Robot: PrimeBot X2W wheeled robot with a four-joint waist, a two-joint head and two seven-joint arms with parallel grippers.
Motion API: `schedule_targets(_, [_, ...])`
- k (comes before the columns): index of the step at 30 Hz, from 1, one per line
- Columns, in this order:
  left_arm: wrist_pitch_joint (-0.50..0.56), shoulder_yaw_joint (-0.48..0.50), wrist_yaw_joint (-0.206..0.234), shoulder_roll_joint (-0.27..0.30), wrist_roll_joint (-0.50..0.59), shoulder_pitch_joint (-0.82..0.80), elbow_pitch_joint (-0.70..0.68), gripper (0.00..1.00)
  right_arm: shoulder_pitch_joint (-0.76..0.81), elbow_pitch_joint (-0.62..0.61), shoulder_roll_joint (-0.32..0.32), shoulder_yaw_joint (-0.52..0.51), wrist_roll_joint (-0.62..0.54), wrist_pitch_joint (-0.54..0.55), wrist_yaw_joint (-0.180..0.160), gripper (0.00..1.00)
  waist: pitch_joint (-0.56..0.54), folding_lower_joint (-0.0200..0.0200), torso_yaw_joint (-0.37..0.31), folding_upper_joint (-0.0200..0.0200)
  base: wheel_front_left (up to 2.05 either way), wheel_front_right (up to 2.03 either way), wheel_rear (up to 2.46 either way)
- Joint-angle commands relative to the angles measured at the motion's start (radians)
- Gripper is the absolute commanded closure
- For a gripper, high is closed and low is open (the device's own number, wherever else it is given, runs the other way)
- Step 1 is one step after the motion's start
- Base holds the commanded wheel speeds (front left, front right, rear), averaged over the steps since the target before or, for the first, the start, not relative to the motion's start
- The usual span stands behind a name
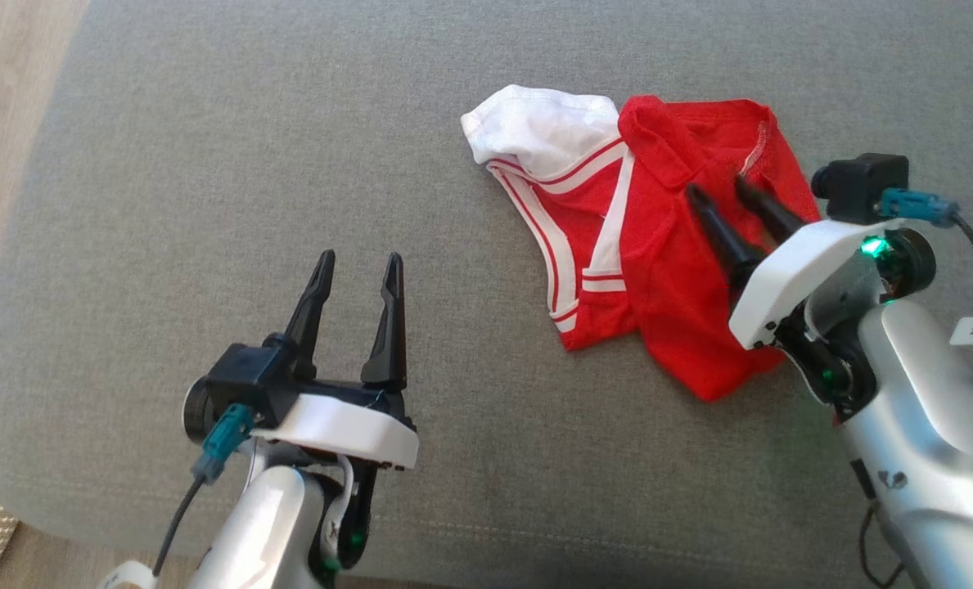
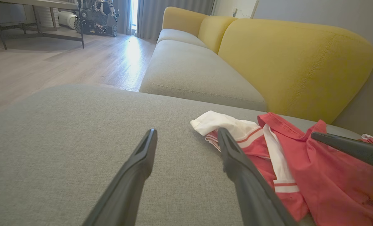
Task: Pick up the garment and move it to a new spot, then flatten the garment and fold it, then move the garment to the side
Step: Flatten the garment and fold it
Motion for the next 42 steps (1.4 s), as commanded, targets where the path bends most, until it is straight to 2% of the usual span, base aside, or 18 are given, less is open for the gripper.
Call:
schedule_targets(1, [-0.006, 0.031, 0.005, 0.002, -0.006, -0.041, -0.027, 0.00, -0.035, -0.029, -0.020, 0.022, 0.012, -0.007, -0.001, 1.00, -0.001, 0.0000, -0.001, 0.0000, 0.00, 0.00, 0.00])
schedule_targets(10, [-0.006, 0.019, 0.005, 0.002, -0.011, -0.034, -0.017, 0.00, -0.103, -0.034, -0.030, 0.070, 0.017, -0.082, -0.001, 1.00, -0.031, 0.0000, 0.002, 0.0000, 0.00, 0.00, 0.00])
schedule_targets(13, [-0.006, 0.013, 0.006, 0.002, -0.018, -0.029, -0.017, 0.00, -0.175, -0.045, -0.001, 0.100, 0.008, -0.112, -0.001, 1.00, -0.044, 0.0000, 0.005, 0.0000, 0.00, 0.00, 0.00])
schedule_targets(19, [-0.006, -0.007, 0.016, 0.002, -0.035, -0.011, -0.012, 0.00, -0.350, -0.047, 0.097, 0.159, -0.003, -0.231, -0.001, 1.00, -0.079, 0.0000, 0.013, 0.0000, 0.00, 0.00, 0.00])
schedule_targets(22, [-0.006, -0.013, 0.020, 0.002, -0.039, -0.002, -0.011, 0.00, -0.432, -0.016, 0.125, 0.103, 0.007, -0.310, -0.001, 1.00, -0.092, 0.0000, 0.015, 0.0000, 0.00, 0.00, 0.00])
schedule_targets(25, [-0.006, -0.009, 0.021, 0.002, -0.039, 0.004, -0.013, 0.00, -0.470, 0.014, 0.116, 0.063, -0.003, -0.338, -0.001, 1.00, -0.099, 0.0000, 0.013, 0.0000, 0.00, 0.00, 0.00])
schedule_targets(29, [-0.006, 0.011, 0.024, 0.002, -0.034, 0.014, -0.018, 0.00, -0.463, 0.071, 0.061, -0.062, -0.022, -0.361, -0.001, 1.00, -0.100, 0.0000, -0.004, 0.0000, 0.00, 0.00, 0.00])
schedule_targets(34, [-0.006, 0.025, 0.023, 0.002, -0.026, 0.014, -0.028, 0.00, -0.316, 0.123, -0.035, -0.229, -0.059, -0.328, -0.001, 1.00, -0.085, 0.0000, -0.041, 0.0000, 0.00, 0.00, 0.00])
schedule_targets(37, [-0.006, 0.022, 0.016, 0.002, -0.022, 0.005, -0.026, 0.00, -0.201, 0.165, -0.073, -0.335, -0.103, -0.314, -0.001, 1.00, -0.074, 0.0000, -0.061, 0.0000, 0.00, 0.00, 0.00])
schedule_targets(42, [-0.006, 0.019, 0.014, 0.002, -0.015, -0.011, -0.024, 0.00, -0.055, 0.220, -0.043, -0.465, -0.168, -0.285, -0.001, 1.00, -0.061, 0.0000, -0.090, 0.0000, 0.00, 0.00, 0.00])
